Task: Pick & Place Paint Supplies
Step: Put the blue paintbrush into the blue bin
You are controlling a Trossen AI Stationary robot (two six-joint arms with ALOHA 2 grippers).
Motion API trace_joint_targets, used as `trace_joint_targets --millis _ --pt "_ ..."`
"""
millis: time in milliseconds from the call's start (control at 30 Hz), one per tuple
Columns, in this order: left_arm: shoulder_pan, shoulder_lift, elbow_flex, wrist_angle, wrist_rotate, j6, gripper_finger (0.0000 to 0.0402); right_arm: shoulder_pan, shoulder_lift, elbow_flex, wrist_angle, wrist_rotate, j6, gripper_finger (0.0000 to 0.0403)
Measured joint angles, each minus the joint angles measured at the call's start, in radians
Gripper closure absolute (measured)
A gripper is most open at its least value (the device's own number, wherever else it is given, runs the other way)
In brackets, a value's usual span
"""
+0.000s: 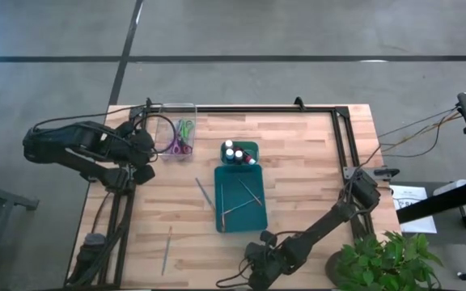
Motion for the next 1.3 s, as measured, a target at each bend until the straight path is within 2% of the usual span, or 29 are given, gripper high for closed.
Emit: trace_joint_targets --millis 567,700,967,1067,1200,1300 --pt "0.000 0.000 0.000 0.001 0.000 -0.007 0.0314 0.002 0.008 -0.008 -0.029 -0.006 0.022 0.0323" --pt "0.000 0.000 0.000 0.001 0.004 -0.008 0.0314 0.000 0.034 0.004 -0.012 -0.044 0.018 0.0323" --pt "0.000 0.000 0.000 0.001 0.011 -0.008 0.0314 0.002 0.063 0.046 -0.046 -0.049 0.047 0.0324" --pt "0.000 0.000 0.000 0.001 0.011 -0.008 0.0314 0.001 0.060 0.047 -0.064 -0.052 0.065 0.0339" --pt "0.000 0.000 0.000 0.001 0.011 -0.008 0.0314 0.000 0.060 0.047 -0.077 -0.056 0.068 0.0383" --pt "0.000 0.000 0.000 0.001 0.012 -0.008 0.0314 0.000 0.060 0.047 -0.083 -0.057 0.078 0.0389"
